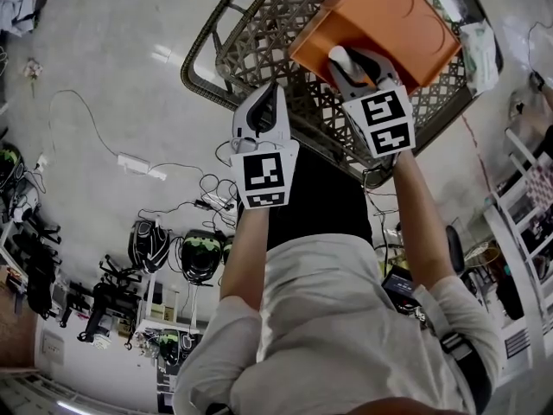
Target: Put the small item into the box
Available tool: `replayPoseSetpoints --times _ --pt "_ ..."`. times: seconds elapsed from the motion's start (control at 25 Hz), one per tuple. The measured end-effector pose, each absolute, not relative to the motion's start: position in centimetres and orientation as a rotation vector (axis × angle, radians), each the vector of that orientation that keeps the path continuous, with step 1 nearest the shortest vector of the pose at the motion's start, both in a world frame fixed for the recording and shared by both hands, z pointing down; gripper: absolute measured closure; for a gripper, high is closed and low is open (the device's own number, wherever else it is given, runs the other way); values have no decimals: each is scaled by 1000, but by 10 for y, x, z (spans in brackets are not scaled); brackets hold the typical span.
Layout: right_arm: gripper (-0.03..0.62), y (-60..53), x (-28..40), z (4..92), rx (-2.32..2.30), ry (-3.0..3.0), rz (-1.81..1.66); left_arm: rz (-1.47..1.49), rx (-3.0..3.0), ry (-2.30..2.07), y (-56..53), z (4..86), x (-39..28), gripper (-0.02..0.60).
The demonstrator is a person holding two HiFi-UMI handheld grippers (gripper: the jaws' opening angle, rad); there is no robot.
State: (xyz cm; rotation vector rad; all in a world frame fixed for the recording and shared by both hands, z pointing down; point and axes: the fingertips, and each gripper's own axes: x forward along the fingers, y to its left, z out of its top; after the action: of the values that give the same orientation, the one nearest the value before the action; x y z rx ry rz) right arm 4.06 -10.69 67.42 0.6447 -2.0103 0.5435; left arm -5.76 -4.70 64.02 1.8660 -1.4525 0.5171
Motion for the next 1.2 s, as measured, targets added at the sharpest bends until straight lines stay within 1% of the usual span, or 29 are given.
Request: replayPoseSetpoints --times 0.2,0.36,0.44,0.68,0.76,0.88,1.0,1.2 --pt "450 -104 41 678 646 -2009 554 526 1880 -1433 -42 635 -54 572" --pt "413 -105 38 674 656 -2033 579 533 1903 -1430 -44 623 -57 572" --pt "407 -106 39 667 675 -2044 568 535 1917 -1428 -45 615 -57 572" --pt "408 -108 42 631 757 -2086 569 530 1978 -1421 -53 585 -56 572" --pt "432 -108 43 618 806 -2100 575 530 2005 -1412 -56 576 -54 572" --pt "499 -105 52 595 912 -2111 574 526 2041 -1396 -59 560 -52 572" --pt "551 -98 64 575 1018 -2108 593 515 2067 -1380 -61 545 -50 572" --pt "582 -85 74 543 1155 -2125 636 512 2121 -1343 -58 527 -45 572"
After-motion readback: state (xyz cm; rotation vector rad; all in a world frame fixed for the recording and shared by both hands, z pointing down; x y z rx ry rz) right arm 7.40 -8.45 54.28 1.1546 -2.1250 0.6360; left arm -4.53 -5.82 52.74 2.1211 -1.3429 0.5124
